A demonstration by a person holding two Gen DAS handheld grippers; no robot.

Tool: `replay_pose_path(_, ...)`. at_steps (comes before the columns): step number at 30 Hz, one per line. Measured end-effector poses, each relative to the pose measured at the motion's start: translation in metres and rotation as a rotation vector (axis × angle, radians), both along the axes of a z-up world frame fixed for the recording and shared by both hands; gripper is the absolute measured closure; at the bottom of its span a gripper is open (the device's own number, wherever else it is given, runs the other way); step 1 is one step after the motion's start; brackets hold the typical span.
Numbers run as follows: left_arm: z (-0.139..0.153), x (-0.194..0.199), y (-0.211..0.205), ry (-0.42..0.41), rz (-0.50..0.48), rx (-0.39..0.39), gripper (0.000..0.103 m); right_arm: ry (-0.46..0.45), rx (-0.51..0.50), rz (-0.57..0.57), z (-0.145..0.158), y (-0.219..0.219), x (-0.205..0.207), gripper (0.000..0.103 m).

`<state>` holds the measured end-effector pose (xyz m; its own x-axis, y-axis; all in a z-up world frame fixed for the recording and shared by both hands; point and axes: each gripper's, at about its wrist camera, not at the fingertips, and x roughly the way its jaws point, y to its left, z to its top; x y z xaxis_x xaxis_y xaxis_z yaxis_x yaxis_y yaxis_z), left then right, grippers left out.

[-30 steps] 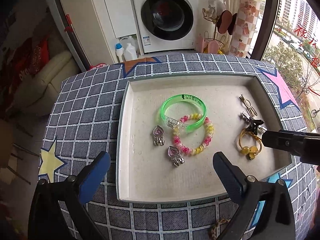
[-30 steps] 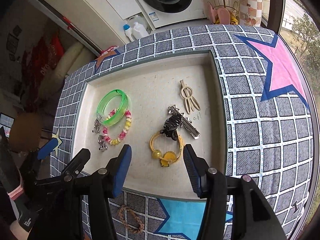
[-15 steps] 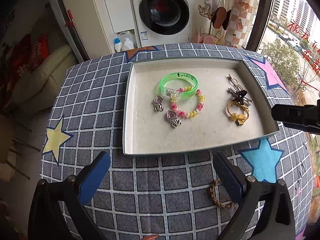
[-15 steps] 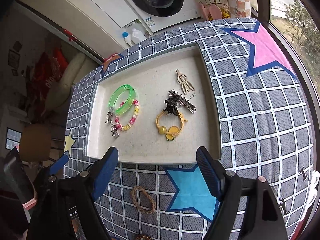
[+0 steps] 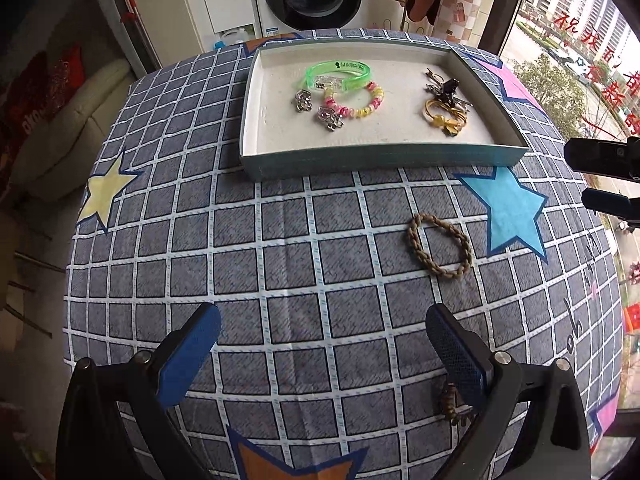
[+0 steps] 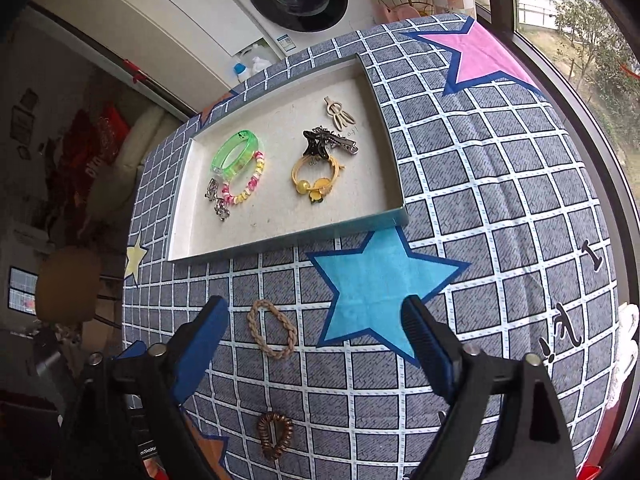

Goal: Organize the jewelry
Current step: 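Move the left tool to the brown coil hair tie while the right tool reaches the braided bracelet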

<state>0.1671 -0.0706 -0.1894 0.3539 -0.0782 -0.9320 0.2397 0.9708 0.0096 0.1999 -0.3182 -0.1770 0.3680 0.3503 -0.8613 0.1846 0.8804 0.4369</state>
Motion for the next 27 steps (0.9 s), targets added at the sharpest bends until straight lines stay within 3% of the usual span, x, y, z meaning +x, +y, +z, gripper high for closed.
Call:
replay_pose_path(6, -0.009, -0.023, -0.008, 0.04, -0.056, -0.02, 0.0, 0.004, -0.002, 0.012, -0.006, 0.006, -0.026, 0.0)
replay_pose_path(14, -0.024, -0.039, -0.023, 0.095, -0.13, -0.032, 0.0, 0.095, 0.016, 0.036, -0.019, 0.011, -0.049, 0.0)
replay_pose_path(27, -0.046, -0.04, -0.035, 0.129, -0.133, -0.013, 0.0, 0.15, -0.054, 0.054, -0.036, 0.026, -0.053, 0.0)
